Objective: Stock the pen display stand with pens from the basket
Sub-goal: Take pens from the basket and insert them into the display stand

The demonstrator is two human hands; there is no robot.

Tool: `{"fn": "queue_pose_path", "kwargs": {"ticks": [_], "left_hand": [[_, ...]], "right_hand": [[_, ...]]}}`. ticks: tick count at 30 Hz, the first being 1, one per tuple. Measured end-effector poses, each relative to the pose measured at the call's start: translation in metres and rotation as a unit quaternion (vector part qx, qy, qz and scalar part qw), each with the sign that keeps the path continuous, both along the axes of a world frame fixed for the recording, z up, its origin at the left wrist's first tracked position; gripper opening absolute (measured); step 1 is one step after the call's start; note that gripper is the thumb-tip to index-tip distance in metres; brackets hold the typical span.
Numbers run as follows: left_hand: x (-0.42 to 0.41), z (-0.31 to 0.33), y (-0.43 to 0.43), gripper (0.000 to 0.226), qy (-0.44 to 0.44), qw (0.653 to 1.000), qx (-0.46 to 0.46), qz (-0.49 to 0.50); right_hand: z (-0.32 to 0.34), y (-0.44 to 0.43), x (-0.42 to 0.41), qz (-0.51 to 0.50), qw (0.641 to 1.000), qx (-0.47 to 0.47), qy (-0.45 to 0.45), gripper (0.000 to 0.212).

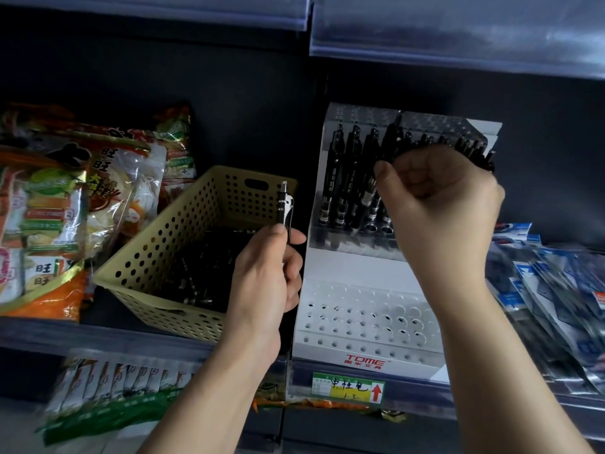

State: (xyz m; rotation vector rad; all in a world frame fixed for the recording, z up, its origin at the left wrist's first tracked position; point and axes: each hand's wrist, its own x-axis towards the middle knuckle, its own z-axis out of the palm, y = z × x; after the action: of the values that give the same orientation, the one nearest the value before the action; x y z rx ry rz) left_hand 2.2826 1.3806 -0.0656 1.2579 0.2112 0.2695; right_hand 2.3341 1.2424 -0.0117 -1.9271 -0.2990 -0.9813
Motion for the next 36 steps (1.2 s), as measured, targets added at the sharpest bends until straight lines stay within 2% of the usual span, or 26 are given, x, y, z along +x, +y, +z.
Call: {"fn": "queue_pose_path", "kwargs": {"ticks": [6,15,19,21,24,25,27,30,32,34,36], "left_hand": [[0.000,-0.002,0.002,0.026,-0.009,1.000,0.005,0.011],[0.000,-0.002,0.001,0.023,-0.023,1.000,0.011,0.006],[-0.002,0.001,-0.003,0.029,-0.049,0.999,0.002,-0.015],[-0.004,0.003,-0.005,0.029,-0.081,0.996,-0.008,-0.026],[-0.006,0.005,-0.008,0.024,-0.117,0.992,-0.012,-0.045],[-0.006,0.005,-0.009,0.022,-0.122,0.991,-0.011,-0.050],[-0.006,0.004,-0.008,0.020,-0.126,0.991,0.002,-0.051],[-0.005,0.001,-0.007,0.015,-0.125,0.989,0.051,-0.056],[-0.005,-0.001,-0.006,0.012,-0.114,0.986,0.106,-0.057],[-0.005,-0.003,0.001,0.008,-0.105,0.967,0.232,-0.027],[-0.004,-0.006,0.011,0.012,-0.094,0.908,0.407,0.030]], "right_hand": [[-0.009,0.003,0.007,-0.017,0.997,-0.060,0.048,0.010],[-0.011,0.002,0.008,-0.029,0.990,-0.093,0.100,0.014],[-0.010,0.003,0.002,-0.018,0.993,-0.051,0.105,0.026],[-0.008,0.010,-0.004,0.053,0.990,-0.024,0.131,0.025],[-0.007,0.020,-0.014,0.240,0.938,0.017,0.250,0.017],[-0.008,0.022,-0.016,0.270,0.927,0.024,0.259,0.015],[-0.007,0.022,-0.019,0.274,0.929,0.051,0.242,0.012],[0.001,0.014,-0.020,0.259,0.934,0.141,0.200,0.009],[0.010,0.004,-0.020,0.223,0.952,0.154,0.140,0.010],[0.019,-0.010,-0.020,0.170,0.972,0.143,0.078,0.013],[0.025,-0.022,-0.018,0.112,0.984,0.128,0.045,0.015]]}}
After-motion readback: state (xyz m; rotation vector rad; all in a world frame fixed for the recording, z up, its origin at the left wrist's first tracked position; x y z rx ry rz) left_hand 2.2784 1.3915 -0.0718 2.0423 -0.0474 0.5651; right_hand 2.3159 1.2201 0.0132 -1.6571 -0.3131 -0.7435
